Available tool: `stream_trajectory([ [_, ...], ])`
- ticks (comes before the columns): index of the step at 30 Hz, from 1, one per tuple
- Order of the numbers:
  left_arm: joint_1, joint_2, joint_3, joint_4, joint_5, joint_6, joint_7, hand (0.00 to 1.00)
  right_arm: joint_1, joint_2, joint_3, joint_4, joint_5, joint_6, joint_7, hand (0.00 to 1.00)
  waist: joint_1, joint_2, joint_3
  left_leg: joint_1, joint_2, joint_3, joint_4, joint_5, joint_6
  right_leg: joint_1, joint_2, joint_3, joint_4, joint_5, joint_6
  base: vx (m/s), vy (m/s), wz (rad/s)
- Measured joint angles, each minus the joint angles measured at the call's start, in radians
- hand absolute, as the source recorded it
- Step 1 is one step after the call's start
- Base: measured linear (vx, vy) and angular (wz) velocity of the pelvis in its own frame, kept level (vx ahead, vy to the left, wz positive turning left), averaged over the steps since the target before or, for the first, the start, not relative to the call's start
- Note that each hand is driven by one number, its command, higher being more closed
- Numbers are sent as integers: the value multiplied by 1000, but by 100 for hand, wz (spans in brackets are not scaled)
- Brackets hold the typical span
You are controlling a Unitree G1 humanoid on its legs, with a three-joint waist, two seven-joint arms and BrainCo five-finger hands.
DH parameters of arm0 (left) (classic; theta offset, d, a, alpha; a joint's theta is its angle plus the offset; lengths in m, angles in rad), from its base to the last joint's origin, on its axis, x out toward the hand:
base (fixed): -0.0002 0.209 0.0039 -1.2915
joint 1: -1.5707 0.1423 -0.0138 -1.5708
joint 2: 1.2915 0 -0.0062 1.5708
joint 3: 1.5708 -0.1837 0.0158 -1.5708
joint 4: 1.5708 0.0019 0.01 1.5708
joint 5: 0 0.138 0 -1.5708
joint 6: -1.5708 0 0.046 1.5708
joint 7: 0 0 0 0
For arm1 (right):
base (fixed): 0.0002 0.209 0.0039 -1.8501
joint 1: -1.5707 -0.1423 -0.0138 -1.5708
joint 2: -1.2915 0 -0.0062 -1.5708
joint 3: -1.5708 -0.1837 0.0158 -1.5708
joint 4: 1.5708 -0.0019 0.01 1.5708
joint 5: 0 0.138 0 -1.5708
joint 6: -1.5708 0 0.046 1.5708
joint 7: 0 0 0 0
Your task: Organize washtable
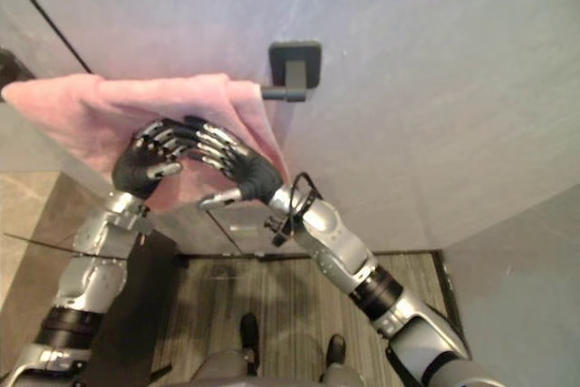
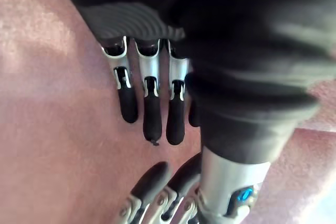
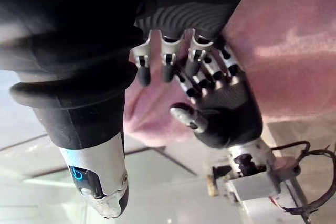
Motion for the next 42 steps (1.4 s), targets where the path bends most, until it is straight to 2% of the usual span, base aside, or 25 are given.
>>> stream_trajectory([
  [15,-27,-17,185,27,73,-19,50,0,96,-17,-198,2,-27,3,-3,0,-5,0,14,-3,23,6,-6,19,-11,-12,23,6,-6,19,-15,-10,-4,-2],
  [22,-33,-20,348,49,73,-69,126,0,160,-56,-277,-2,-55,3,-15,0,3,0,14,17,26,10,-6,23,-12,8,25,9,-17,23,-19,-3,3,-1],
  [27,-32,-20,385,85,73,-83,154,0,180,-61,-314,-5,-56,3,-15,0,5,-1,13,26,25,10,-6,23,-12,23,25,9,-29,26,-24,0,0,0],
  [33,-19,-23,431,85,74,-83,157,0,213,-62,-356,-14,-57,3,-16,0,5,-2,10,37,25,7,-6,22,-12,50,25,3,-53,41,-16,22,0,2],
  [36,-18,-53,466,85,81,-83,157,0,222,-69,-368,-15,-59,3,-17,0,5,-1,6,41,25,5,-6,22,-12,56,25,1,-56,41,-16,9,0,1],
  [42,43,-65,539,83,81,-84,157,0,282,-77,-441,-51,-99,3,-19,0,5,0,-9,55,24,-1,-6,22,-12,75,24,-6,-58,40,-18,1,1,2],
])
